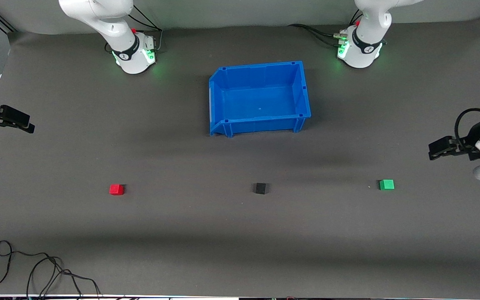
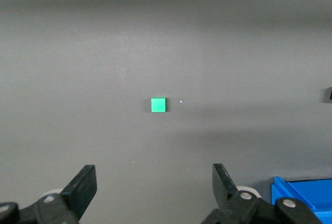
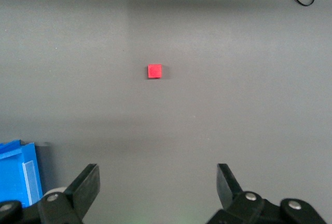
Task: Attach green and red cubes to black cube
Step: 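Move the right gripper toward the red cube while the left gripper approaches green, then lower both grippers over the red and green cubes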
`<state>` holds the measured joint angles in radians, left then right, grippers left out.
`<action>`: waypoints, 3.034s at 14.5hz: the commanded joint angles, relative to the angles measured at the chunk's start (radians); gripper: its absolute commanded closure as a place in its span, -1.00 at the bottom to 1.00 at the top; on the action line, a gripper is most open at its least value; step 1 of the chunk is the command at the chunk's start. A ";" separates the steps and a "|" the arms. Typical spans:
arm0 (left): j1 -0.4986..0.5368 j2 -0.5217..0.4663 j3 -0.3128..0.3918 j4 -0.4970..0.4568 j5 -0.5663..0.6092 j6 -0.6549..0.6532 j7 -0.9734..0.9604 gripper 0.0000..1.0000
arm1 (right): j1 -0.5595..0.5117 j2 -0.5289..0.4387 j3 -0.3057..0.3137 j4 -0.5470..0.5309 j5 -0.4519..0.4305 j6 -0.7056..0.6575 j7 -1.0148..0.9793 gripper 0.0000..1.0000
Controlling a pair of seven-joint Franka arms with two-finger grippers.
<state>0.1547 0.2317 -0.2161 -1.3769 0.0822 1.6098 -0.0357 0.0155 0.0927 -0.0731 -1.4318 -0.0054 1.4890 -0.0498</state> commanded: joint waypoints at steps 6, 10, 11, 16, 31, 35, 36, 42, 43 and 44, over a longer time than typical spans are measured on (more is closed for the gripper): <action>0.031 -0.097 0.003 -0.087 0.005 0.021 0.023 -0.98 | -0.003 0.041 -0.001 0.021 -0.008 -0.022 -0.004 -1.00; 0.011 -0.080 0.029 -0.096 0.005 0.033 0.022 -0.98 | -0.011 0.056 -0.004 0.014 -0.008 -0.024 -0.005 -1.00; -0.013 -0.075 0.058 -0.100 -0.002 0.042 0.023 -0.98 | -0.011 0.068 -0.002 0.014 -0.008 -0.024 -0.004 -1.00; -0.122 -0.058 0.176 -0.125 -0.015 0.068 0.007 -0.99 | 0.003 0.177 0.002 0.007 -0.001 0.029 -0.007 -1.00; -0.058 0.202 0.181 -0.237 -0.029 0.277 -1.031 -1.00 | 0.004 0.482 0.003 -0.208 0.111 0.555 0.008 -1.00; -0.092 0.300 0.175 -0.244 -0.096 0.374 -1.355 -1.00 | 0.008 0.522 0.003 -0.254 0.113 0.660 0.010 -1.00; -0.101 0.319 0.176 -0.249 -0.096 0.398 -1.391 -1.00 | 0.009 0.524 0.004 -0.277 0.113 0.690 0.010 -1.00; -0.087 0.356 0.179 -0.379 -0.093 0.625 -1.572 -0.93 | 0.061 0.559 0.004 -0.305 0.113 0.781 0.088 -1.00; -0.087 0.354 0.179 -0.411 -0.088 0.660 -1.570 -0.95 | 0.058 0.568 0.004 -0.302 0.113 0.789 0.088 -1.00; -0.090 0.354 0.179 -0.431 -0.081 0.676 -1.561 -0.97 | 0.054 0.568 0.003 -0.302 0.111 0.794 0.087 -1.00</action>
<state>0.0708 0.6063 -0.0403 -1.7402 -0.0024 2.2341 -1.5809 0.0660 0.6562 -0.0651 -1.7314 0.0953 2.2571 0.0214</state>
